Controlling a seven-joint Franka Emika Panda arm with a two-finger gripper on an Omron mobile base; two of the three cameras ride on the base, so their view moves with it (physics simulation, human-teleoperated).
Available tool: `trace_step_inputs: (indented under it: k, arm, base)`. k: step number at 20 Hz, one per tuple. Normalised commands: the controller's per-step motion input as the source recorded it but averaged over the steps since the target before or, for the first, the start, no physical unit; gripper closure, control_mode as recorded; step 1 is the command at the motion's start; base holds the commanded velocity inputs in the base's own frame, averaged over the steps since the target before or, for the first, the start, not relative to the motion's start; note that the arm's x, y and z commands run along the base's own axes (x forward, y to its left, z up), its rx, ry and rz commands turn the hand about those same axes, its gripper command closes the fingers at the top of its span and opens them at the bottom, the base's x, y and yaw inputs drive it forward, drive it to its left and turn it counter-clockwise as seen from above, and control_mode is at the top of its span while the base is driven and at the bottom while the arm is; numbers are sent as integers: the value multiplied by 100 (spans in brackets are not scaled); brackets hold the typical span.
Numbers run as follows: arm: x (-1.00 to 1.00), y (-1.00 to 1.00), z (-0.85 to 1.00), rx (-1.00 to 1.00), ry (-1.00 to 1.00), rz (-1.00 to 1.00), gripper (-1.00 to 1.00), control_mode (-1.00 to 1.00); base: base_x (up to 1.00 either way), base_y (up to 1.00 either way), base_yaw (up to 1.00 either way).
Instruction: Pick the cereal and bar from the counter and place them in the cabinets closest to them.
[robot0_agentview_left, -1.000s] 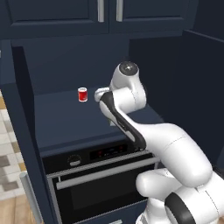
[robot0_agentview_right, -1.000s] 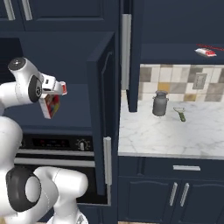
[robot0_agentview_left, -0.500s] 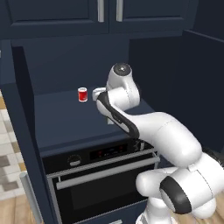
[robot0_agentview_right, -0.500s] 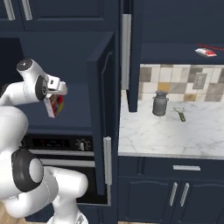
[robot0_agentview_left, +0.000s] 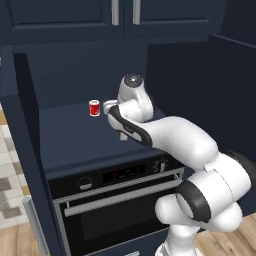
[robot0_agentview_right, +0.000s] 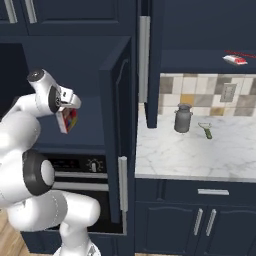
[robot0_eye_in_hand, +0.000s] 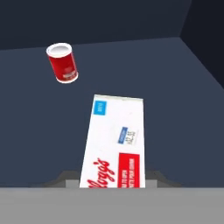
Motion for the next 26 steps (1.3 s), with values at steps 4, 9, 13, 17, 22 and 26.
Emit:
trace_step_inputs:
  k: [4,9,13,17,22,26]
  arm:
    - [43,4,-16,0,2,-3,100,-100]
    - [41,7,-18,0,2,-3,100,-100]
    - [43,9,-23,0,3,-2,100,-100]
    - [49,10,-25,0,5,-2,100,-100]
    - [46,11,-27,-1,6,-2,100,-100]
    - [26,8,-19,-5,6,0,-100,-100]
  base:
    - [0,0,0]
    - [0,0,0]
    - [0,0,0]
    - [0,0,0]
    - [0,0,0]
    - [0,0,0]
